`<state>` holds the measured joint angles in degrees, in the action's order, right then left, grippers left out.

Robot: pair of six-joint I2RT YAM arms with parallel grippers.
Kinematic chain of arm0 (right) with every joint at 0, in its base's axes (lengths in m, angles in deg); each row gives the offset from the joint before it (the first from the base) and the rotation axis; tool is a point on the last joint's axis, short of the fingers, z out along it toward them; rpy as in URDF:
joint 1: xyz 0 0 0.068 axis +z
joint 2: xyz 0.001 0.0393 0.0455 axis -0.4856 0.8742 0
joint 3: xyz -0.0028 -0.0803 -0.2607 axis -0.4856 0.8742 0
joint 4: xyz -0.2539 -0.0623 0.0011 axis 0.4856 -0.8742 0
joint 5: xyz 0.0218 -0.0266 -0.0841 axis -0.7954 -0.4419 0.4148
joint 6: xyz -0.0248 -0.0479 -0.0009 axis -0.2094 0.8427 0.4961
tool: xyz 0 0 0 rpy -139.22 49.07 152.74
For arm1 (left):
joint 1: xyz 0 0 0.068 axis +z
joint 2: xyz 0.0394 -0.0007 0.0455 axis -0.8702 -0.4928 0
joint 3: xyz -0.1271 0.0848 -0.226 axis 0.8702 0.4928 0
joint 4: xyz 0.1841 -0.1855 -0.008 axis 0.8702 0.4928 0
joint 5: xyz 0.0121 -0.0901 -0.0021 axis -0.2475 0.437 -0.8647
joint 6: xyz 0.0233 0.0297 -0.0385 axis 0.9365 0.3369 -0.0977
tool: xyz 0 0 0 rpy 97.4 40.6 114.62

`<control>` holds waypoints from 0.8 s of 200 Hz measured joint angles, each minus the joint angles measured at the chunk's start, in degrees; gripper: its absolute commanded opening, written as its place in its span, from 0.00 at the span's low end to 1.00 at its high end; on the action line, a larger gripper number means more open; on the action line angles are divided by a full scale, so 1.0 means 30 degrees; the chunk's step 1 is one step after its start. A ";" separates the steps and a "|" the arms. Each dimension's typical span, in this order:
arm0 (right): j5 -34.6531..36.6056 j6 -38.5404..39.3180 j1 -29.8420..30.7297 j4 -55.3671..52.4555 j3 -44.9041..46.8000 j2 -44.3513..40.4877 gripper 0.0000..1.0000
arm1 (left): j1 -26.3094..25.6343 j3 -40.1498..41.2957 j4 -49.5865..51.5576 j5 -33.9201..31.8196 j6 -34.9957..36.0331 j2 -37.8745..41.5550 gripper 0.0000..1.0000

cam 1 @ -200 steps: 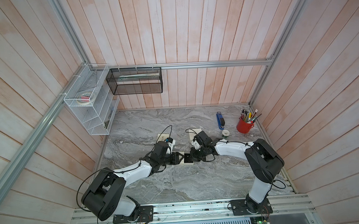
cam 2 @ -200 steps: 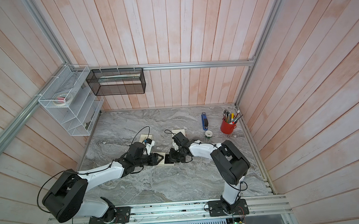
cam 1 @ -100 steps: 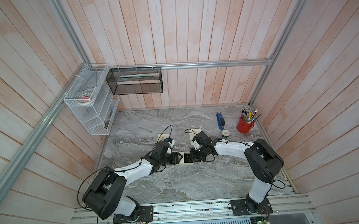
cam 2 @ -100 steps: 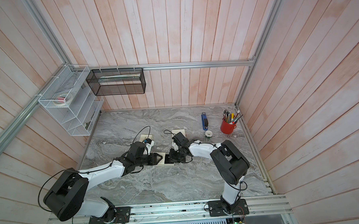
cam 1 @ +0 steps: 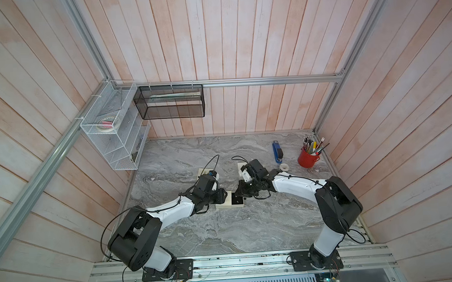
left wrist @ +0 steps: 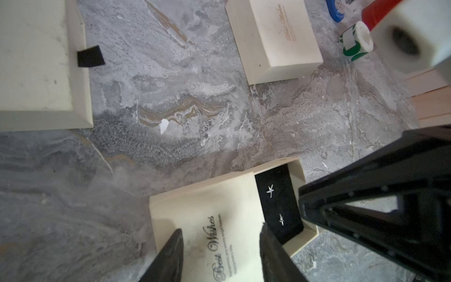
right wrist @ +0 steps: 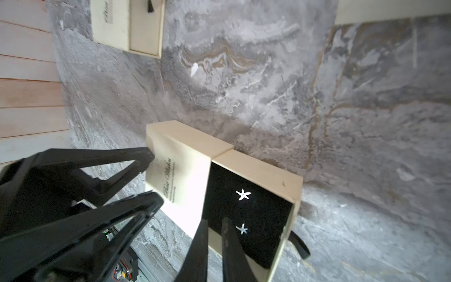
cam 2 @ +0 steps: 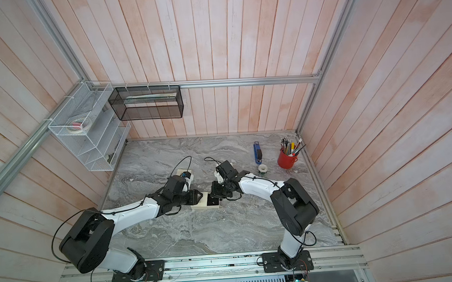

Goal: Place the earrings into the drawer-style jewelry box
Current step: Insert the earring into the inner lining.

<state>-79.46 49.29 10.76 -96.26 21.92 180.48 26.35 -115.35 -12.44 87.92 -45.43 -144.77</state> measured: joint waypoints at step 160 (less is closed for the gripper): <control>0.0474 -0.0138 -0.0073 0.0321 0.0160 -0.0532 0.14 | 0.0707 0.2040 -0.3810 0.0015 0.1399 0.0321 0.52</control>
<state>-78.04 48.87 10.54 -95.30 22.40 178.88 28.47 -109.23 -23.87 87.97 -41.23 -143.81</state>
